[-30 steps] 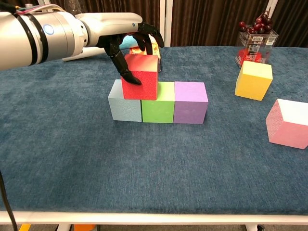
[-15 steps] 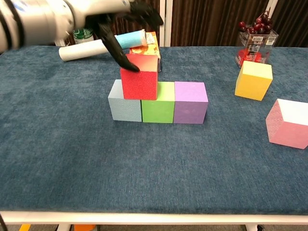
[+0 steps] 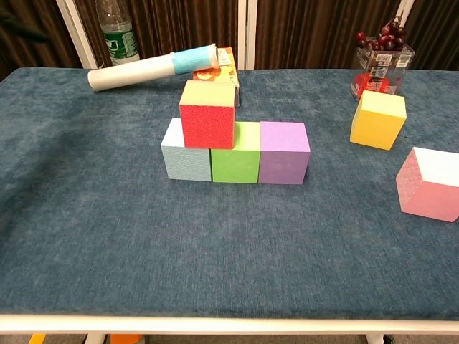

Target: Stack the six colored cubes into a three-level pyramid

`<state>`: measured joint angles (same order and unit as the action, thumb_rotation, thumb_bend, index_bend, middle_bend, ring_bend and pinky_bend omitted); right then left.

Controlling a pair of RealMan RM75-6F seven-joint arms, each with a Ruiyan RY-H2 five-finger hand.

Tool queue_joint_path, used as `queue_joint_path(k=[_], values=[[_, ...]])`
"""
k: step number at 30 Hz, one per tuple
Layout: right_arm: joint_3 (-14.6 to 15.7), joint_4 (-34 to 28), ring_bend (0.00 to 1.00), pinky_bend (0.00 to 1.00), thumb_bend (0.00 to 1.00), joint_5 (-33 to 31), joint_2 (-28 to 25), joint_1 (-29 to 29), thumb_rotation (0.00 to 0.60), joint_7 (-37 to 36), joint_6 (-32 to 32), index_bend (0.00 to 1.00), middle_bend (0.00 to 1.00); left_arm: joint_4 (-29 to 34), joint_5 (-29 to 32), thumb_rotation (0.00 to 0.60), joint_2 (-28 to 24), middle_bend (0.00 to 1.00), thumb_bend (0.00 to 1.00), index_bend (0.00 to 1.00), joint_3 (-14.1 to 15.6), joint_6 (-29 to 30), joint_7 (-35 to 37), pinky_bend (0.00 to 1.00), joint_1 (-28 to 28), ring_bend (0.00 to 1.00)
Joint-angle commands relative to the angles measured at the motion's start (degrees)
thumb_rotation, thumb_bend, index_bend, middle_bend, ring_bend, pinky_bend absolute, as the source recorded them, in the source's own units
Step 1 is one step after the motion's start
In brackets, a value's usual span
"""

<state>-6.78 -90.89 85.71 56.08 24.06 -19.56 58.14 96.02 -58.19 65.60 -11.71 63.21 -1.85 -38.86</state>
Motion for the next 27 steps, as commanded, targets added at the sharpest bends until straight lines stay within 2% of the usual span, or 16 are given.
queue_joint_path(k=[1,7,13,18,27], values=[[-1.24,4.1,0.0,0.0,0.15,-0.44,2.58,5.5,0.6,4.19,-6.04,0.0,0.13,-0.48,-1.1,0.6,-0.85,0.21,0.09,0.19,1.26,1.4,1.75,0.06,2.5,0.08],[-1.91,13.28,0.0,0.0,0.12,0.37,9.23,13.72,0.6,9.74,-13.69,0.0,0.13,1.22,-3.5,0.6,-1.26,0.21,0.09,0.19,2.51,2.8,3.53,0.06,5.67,0.08],[-0.63,21.86,0.0,0.0,0.08,3.31,15.48,18.44,0.6,12.62,-15.49,0.0,0.12,1.5,-4.0,0.6,-2.18,0.21,0.09,0.19,2.26,1.86,5.4,0.06,7.04,0.07],[1.66,26.41,0.0,0.0,0.02,5.74,18.38,20.62,0.6,14.02,-16.48,0.0,0.09,1.99,-3.99,0.6,-2.74,0.2,0.08,0.19,1.61,1.32,7.31,0.06,7.97,0.07],[4.58,36.39,0.0,0.0,0.01,7.44,25.02,21.95,0.6,14.75,-15.37,0.0,0.06,1.83,-3.91,0.6,-3.24,0.2,0.07,0.19,0.57,-0.19,9.4,0.06,8.81,0.07]])
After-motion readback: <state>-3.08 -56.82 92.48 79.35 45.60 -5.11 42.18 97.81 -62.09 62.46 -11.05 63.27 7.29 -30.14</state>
